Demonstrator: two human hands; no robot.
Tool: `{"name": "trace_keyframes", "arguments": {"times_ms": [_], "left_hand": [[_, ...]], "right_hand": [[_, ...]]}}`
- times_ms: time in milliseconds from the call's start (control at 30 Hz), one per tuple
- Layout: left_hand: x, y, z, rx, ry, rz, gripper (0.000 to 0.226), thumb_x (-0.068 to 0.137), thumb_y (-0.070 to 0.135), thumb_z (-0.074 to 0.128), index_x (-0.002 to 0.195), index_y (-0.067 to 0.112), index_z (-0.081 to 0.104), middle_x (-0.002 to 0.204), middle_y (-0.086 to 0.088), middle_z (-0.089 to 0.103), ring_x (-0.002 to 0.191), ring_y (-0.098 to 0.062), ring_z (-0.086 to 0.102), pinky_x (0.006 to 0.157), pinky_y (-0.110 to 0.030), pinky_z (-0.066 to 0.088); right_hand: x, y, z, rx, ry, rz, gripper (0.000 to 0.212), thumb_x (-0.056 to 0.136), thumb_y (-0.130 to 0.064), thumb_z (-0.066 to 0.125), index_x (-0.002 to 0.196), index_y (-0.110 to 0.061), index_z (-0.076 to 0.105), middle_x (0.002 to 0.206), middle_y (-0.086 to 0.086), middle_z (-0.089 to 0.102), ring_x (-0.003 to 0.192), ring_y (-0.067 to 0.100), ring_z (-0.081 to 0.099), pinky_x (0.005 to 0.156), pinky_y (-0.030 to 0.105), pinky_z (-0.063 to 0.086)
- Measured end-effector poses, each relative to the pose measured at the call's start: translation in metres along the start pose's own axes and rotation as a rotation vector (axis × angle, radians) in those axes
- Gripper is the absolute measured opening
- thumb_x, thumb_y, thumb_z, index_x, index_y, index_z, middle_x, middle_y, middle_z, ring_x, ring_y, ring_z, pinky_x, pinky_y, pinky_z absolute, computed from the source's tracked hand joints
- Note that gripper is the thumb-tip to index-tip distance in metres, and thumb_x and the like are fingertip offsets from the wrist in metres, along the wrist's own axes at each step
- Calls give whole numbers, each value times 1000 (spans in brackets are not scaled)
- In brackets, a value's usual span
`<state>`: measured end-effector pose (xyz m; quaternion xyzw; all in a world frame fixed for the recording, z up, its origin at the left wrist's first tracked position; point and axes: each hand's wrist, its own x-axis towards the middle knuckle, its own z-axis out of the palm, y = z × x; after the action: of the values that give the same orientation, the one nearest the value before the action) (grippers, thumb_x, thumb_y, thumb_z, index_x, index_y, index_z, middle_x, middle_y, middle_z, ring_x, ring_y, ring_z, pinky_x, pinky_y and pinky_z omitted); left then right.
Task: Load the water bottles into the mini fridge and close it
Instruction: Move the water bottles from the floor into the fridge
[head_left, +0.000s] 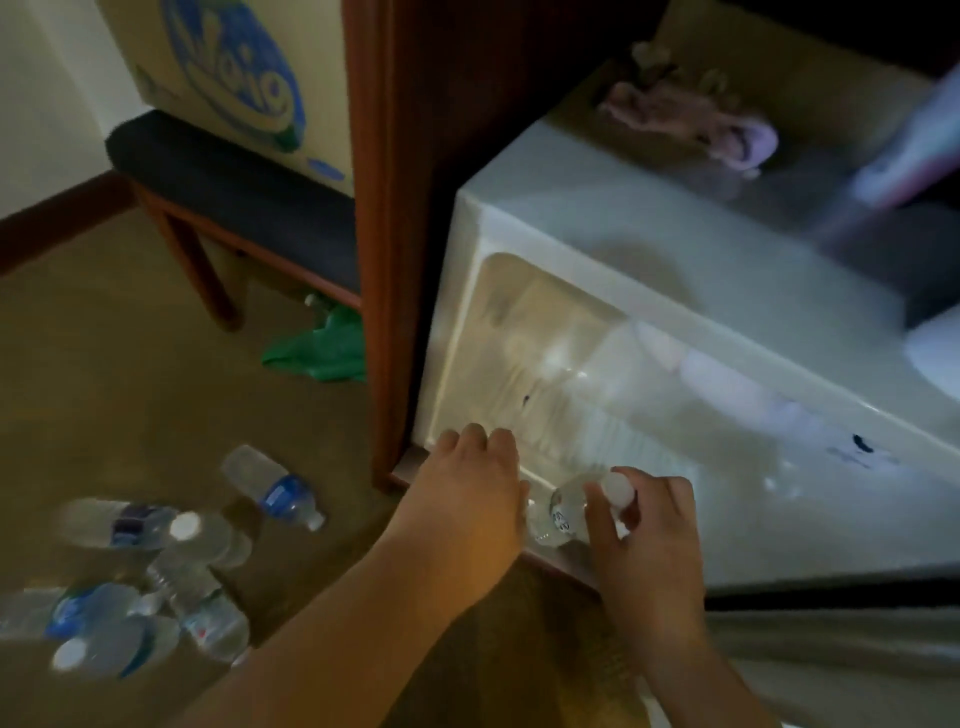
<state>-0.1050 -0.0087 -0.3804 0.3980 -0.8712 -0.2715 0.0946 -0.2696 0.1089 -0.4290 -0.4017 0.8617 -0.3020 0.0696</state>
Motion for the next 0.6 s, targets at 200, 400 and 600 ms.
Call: {"name": "trace_keyframes", "arguments": {"times_ms": [200,400,600], "left_hand": [[65,21,32,100,47,167,34,106,41,46,128,16,49,123,-5,54,110,-20,48,100,-35,43],[93,28,52,-2,168,251,24,104,40,51,113,18,54,109,-1,55,97,-17,49,84,-28,40],[102,25,52,-61,201,286,27,103,37,54,121,18,56,106,0,48,100,-21,48,90,-37,42]], "right_hand": [[37,51,9,36,198,18,18,96,-35,65,110,-24,67,104,-9,44,79,2,57,71,23,45],[58,77,27,99,369,62,31,98,-50,53,112,-26,66,108,-10,43,83,2,54,69,19,43],[91,81,33,168,519,180,28,99,-34,65,118,-14,68,116,-2,51,90,15,57,81,25,41]]}}
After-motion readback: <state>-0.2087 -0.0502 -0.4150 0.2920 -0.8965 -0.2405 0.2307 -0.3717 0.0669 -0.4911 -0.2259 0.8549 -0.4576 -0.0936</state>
